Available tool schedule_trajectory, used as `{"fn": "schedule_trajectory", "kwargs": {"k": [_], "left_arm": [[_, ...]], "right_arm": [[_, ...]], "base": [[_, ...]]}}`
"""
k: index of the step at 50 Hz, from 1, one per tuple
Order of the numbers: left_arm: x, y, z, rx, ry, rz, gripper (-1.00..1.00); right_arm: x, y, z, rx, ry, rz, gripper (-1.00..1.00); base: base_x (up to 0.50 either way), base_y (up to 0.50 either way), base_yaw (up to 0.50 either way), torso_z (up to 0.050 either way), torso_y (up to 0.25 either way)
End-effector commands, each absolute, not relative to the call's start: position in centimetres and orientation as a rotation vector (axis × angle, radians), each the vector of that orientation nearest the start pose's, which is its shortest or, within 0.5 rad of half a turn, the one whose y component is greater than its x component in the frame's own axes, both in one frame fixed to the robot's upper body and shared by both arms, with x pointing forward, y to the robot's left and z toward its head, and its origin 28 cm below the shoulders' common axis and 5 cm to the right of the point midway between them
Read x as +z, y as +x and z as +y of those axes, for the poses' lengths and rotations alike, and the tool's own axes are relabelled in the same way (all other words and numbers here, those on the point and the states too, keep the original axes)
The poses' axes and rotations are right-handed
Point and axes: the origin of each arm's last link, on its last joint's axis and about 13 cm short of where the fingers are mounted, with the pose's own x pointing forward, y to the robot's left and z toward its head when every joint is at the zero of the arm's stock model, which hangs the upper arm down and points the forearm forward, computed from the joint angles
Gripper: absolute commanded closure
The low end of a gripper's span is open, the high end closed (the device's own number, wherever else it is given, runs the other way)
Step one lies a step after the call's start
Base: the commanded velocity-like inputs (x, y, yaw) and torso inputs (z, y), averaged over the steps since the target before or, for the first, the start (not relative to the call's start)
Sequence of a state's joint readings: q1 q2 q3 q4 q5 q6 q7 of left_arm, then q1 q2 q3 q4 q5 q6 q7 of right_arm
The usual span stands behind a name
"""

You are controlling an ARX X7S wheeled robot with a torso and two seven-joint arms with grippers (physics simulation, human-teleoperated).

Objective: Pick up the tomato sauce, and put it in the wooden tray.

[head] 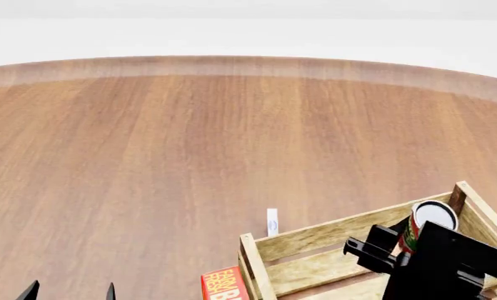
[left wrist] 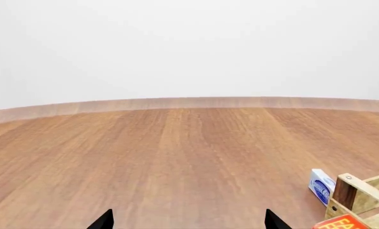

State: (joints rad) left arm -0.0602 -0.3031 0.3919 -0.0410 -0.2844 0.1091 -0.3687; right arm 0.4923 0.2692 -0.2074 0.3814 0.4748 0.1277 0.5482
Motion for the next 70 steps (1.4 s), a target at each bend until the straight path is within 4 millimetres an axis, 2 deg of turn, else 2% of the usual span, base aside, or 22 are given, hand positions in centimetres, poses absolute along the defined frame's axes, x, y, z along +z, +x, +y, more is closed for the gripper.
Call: {"fn": "schedule_trajectory", "kwargs": {"k": [1, 5, 14, 34, 51, 65, 66, 70], "left_arm": [[1.1, 21.0, 20.4, 0.005, 0.013, -0.018, -1.0], [1.1, 21.0, 20.4, 0.004, 0.014, -0.018, -1.0], [1.1, 21.0, 20.5, 0.004, 0.015, -0.018, -1.0], [1.1, 21.0, 20.5, 0.006, 0.015, -0.017, -1.0], [1.2, 20.9, 20.5, 0.007, 0.013, -0.016, -1.0], [1.2, 20.9, 20.5, 0.004, 0.012, -0.018, -1.0], [1.2, 20.9, 20.5, 0.004, 0.012, -0.018, -1.0], [1.1, 21.0, 20.5, 0.004, 0.012, -0.018, -1.0]], "right_arm": [[3.8, 34.8, -15.0, -0.459, 0.074, 0.146, 1.0], [3.1, 35.9, -15.5, -0.475, 0.082, 0.169, 1.0], [3.2, 36.2, -15.9, -0.499, 0.081, 0.189, 1.0], [2.3, 35.5, -16.5, -0.534, 0.081, 0.283, 1.0], [1.8, 35.2, -16.2, -0.495, 0.1, 0.314, 1.0], [1.1, 34.8, -15.6, -0.504, 0.03, 0.35, 1.0], [1.0, 34.7, -15.6, -0.521, -0.016, 0.348, 1.0], [1.0, 34.7, -15.6, -0.51, 0.019, 0.351, 1.0]], "base": [[0.0, 0.0, 0.0, 0.0, 0.0], [0.0, 0.0, 0.0, 0.0, 0.0], [0.0, 0.0, 0.0, 0.0, 0.0], [0.0, 0.0, 0.0, 0.0, 0.001], [0.0, 0.0, 0.0, 0.0, 0.0], [0.0, 0.0, 0.0, 0.0, 0.001], [0.0, 0.0, 0.0, 0.0, 0.0], [0.0, 0.0, 0.0, 0.0, 0.0]]}}
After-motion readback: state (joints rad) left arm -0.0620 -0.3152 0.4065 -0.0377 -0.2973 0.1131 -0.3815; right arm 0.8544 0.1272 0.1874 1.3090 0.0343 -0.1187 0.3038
